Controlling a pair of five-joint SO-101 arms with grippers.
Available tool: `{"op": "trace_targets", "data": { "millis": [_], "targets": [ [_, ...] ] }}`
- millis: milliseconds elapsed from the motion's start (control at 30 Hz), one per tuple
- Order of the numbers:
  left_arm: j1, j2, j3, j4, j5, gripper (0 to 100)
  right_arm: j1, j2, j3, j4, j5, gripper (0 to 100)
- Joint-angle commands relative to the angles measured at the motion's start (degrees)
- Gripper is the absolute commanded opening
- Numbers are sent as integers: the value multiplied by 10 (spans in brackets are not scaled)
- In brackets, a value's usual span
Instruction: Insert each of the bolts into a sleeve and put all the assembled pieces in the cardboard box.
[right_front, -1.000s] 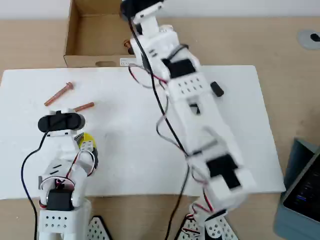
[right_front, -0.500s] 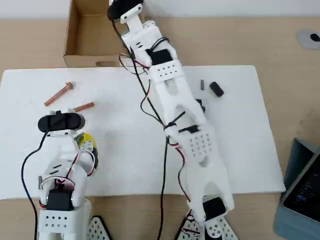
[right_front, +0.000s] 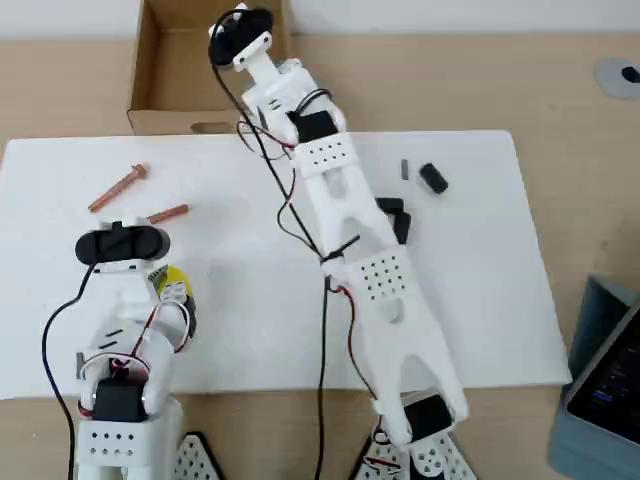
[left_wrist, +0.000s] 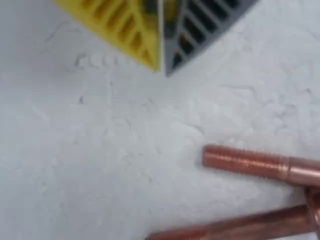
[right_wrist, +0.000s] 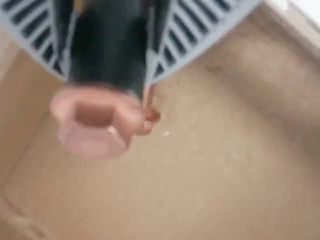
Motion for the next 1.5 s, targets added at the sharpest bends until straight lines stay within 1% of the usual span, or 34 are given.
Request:
{"op": "trace_targets", "data": {
  "millis": [0,67,300,367,667,867,1133,1367,1467],
  "targets": [
    [-5,-3,7,-1,0,2,8,-13,-45,16,3,137],
    [-5,-3,7,-1,0,2,8,-14,-45,27,3,175],
    [-5,-3,7,-1,0,2,9,-16,-51,31,4,177],
    [-5,-3,7,-1,0,2,9,-16,-78,44,4,177],
    [-5,-3,7,-1,0,2,16,-16,-232,202,4,177],
    [-5,-3,7,-1,0,2,42,-80,-226,280,5,177],
    [-5,-3,7,0,0,2,49,-162,-227,372,5,177],
    [-5,-3,7,0,0,2,51,-233,-227,517,5,178],
    [-5,-3,7,0,0,2,51,-247,-225,584,28,178]
  ]
}}
